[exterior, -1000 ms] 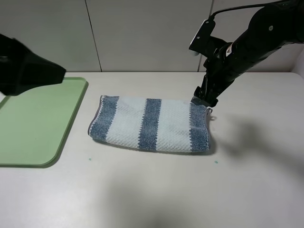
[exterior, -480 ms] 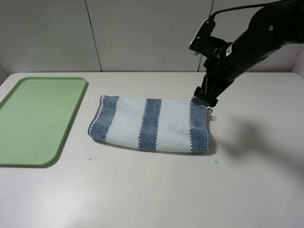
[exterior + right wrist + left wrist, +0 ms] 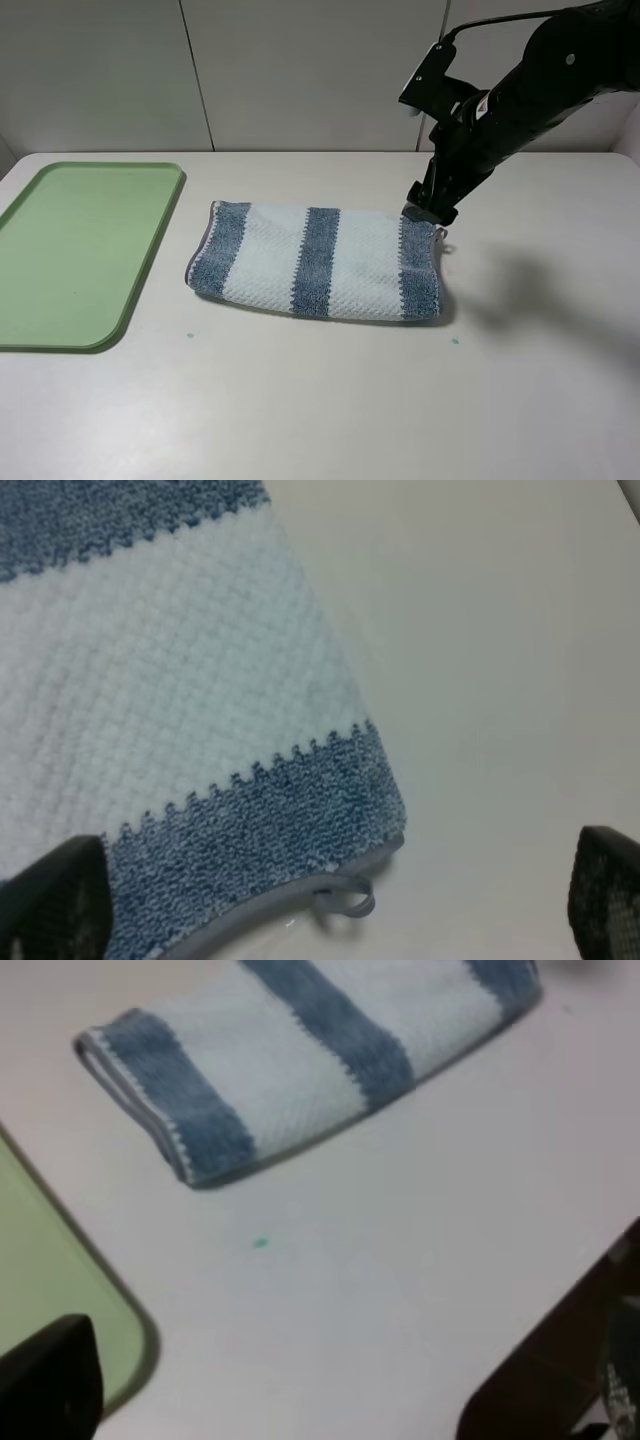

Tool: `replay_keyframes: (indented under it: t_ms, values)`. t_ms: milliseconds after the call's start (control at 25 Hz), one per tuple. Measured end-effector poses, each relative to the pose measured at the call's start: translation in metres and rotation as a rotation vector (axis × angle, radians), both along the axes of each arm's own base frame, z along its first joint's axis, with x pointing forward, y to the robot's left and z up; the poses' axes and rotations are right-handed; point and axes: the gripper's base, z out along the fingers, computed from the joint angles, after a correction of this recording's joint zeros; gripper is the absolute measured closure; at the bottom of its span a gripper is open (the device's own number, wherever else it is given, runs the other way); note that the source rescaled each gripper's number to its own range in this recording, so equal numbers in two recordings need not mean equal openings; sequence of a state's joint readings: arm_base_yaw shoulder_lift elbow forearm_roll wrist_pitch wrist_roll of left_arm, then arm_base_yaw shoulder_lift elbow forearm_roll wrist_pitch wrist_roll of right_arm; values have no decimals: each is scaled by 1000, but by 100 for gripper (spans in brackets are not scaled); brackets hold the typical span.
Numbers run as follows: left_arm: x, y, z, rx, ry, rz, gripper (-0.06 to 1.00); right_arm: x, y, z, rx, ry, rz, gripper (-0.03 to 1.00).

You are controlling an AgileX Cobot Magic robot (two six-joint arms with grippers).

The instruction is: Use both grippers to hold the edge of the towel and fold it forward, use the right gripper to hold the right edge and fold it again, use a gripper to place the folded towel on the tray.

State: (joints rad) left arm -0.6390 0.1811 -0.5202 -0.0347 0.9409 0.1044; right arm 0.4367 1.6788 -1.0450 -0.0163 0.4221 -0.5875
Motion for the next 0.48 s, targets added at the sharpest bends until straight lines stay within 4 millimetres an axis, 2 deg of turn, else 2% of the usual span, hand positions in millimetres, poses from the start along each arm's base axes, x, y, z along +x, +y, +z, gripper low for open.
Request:
replay_keyframes:
  t_ms: [160,280,480]
  values:
    - [-3,1,-3,26,34,-16,-5,0,0,0,1,4,-4,-3]
    - [-5,2,-13,73,99,-20,-5,0,0,0,1,4,-4,-3]
    - [-5,2,-14,74,105,-22,-5,0,0,0,3,5,-6,-3]
